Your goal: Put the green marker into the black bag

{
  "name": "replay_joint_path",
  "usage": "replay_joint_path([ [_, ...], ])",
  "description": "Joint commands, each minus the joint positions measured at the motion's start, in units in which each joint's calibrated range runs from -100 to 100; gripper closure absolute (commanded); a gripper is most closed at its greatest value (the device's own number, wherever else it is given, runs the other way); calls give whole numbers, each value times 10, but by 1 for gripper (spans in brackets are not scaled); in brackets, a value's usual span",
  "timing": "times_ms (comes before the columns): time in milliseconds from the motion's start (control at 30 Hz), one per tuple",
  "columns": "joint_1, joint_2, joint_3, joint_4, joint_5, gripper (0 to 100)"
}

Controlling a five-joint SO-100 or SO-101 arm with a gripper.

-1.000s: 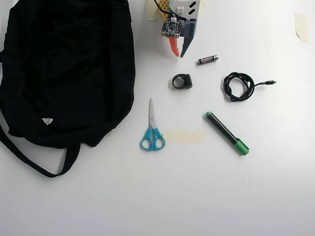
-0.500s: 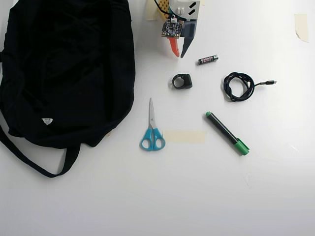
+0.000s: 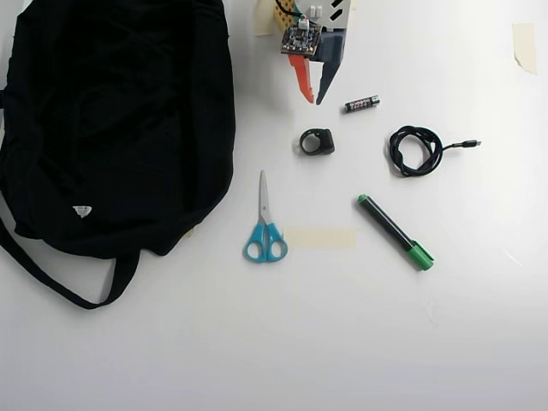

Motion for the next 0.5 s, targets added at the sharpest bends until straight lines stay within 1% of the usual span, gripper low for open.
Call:
replay_joint_path([
  [0,-4,48,-69,-42,4,98],
  [133,-2,109,-123,-91,7,98],
  [300,-2,202,-210,-143,45,98],
  [467,-4,284,-285,-190,50,98],
])
